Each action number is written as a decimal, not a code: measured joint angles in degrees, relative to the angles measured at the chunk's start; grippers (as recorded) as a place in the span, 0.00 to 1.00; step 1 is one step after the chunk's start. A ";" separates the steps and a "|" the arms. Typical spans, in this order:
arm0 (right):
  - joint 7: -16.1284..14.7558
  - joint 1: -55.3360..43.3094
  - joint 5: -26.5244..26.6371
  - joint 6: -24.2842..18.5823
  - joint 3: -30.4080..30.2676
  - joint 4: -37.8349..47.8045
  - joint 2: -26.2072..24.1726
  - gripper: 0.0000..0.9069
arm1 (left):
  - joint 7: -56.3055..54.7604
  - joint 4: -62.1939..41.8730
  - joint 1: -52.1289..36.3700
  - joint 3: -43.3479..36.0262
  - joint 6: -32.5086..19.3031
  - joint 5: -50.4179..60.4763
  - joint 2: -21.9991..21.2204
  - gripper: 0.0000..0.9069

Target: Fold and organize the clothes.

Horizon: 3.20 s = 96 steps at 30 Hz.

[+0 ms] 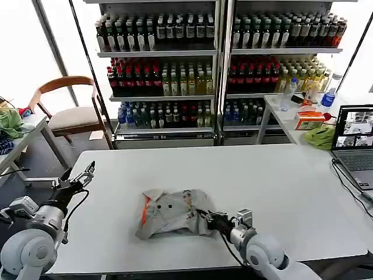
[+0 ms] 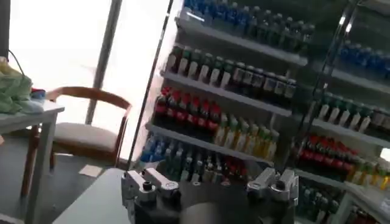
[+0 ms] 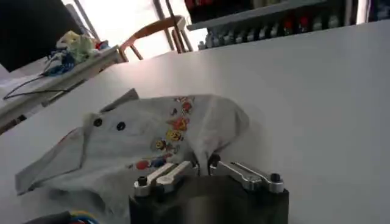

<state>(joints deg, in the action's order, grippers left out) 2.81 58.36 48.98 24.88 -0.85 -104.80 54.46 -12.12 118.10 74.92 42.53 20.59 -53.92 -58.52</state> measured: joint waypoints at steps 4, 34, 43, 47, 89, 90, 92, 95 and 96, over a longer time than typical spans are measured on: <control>-0.45 1.78 -0.94 -0.26 3.01 -0.89 -1.76 1.00 | 0.07 -0.34 -0.36 -0.56 -0.07 0.11 -0.24 1.00; 8.62 1.30 -13.97 -4.16 6.10 -4.62 2.10 1.00 | 0.32 -0.03 0.84 -1.70 -0.22 0.65 -0.90 1.00; 14.16 -5.46 -19.83 -1.22 -3.04 0.39 9.17 1.00 | 0.69 0.36 2.06 -1.22 -0.42 1.15 -2.07 1.00; 16.13 -6.75 -22.06 1.23 -5.54 2.09 10.40 1.00 | 0.94 0.50 2.67 -0.73 -0.46 1.15 -2.34 1.00; 19.17 -5.49 -27.14 -0.58 -5.03 3.29 10.56 1.00 | 1.18 0.30 2.49 -1.27 -0.63 1.10 -2.10 1.00; 19.24 -5.57 -27.58 -0.32 -4.96 3.64 10.66 1.00 | 1.19 0.25 2.40 -1.41 -0.64 1.09 -2.10 1.00; 19.24 -5.59 -28.16 0.02 -4.82 4.15 10.78 1.00 | 1.19 0.14 2.33 -1.53 -0.64 1.11 -2.11 1.00; 19.35 -5.51 -29.09 0.73 -4.55 4.48 10.80 1.00 | 1.31 -0.04 2.39 -1.38 -0.66 1.10 -1.89 1.00; 19.41 -5.51 -29.41 0.91 -4.43 4.72 10.73 1.00 | 1.36 -0.14 2.42 -1.29 -0.69 1.09 -1.81 1.00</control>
<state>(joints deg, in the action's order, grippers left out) 22.23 52.85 19.56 25.79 -5.28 -100.07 65.19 -10.76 117.97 77.34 41.25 19.90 -52.83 -60.33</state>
